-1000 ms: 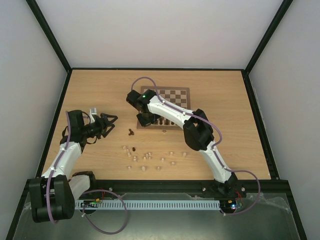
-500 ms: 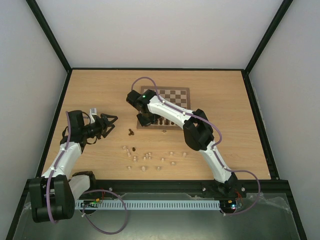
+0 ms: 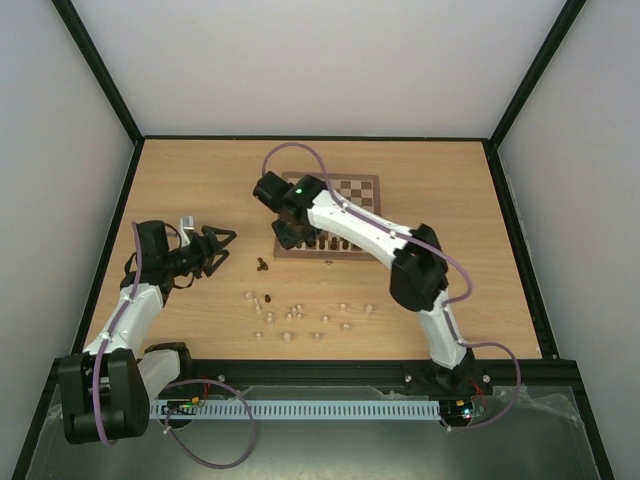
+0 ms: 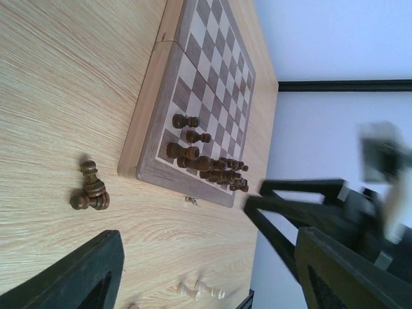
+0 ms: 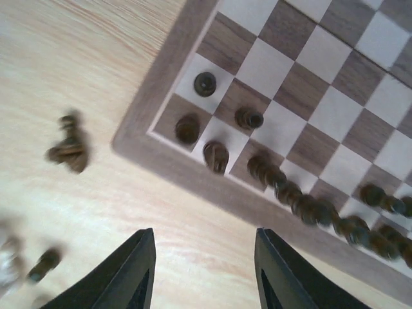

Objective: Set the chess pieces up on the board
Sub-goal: Pick up the chess piece at the center of the board.

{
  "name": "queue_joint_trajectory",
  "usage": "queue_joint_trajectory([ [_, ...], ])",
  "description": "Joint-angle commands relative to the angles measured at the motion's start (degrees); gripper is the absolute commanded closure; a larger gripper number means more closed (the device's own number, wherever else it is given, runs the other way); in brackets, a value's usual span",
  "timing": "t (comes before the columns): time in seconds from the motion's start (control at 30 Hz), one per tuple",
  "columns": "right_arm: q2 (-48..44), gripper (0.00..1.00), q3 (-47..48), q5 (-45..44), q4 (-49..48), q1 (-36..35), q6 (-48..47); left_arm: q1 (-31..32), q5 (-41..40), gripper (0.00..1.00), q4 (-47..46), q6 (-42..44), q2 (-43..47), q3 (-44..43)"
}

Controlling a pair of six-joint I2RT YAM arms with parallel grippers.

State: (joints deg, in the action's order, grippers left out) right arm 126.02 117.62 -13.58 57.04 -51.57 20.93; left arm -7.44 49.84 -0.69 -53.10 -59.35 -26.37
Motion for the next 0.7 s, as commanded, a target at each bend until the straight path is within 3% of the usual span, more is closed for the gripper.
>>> queue_joint_trajectory([
  [0.0,-11.47,0.55,-7.56,2.88,-3.58,-2.32,0.42,-0.45,-0.02,0.22,0.93,1.92,0.29,-0.81],
  [0.13,-18.39,0.53,-18.86,10.14,-11.73,-3.37,1.46,-0.61,-2.24,0.12,4.97,5.43,1.3,-2.16],
  [0.2,-20.87,0.54,-24.26,13.5,-16.02,-4.1,2.61,-1.0,-3.14,0.02,6.54,6.29,1.79,-2.28],
  [0.3,-21.55,0.55,-29.71,16.78,-21.16,-6.33,3.48,-1.75,-4.13,0.01,8.52,7.29,2.46,-1.98],
  [0.67,-11.53,0.6,-24.86,12.66,-19.28,-13.3,5.45,-5.38,-6.63,0.01,15.9,9.33,10.17,-3.13],
])
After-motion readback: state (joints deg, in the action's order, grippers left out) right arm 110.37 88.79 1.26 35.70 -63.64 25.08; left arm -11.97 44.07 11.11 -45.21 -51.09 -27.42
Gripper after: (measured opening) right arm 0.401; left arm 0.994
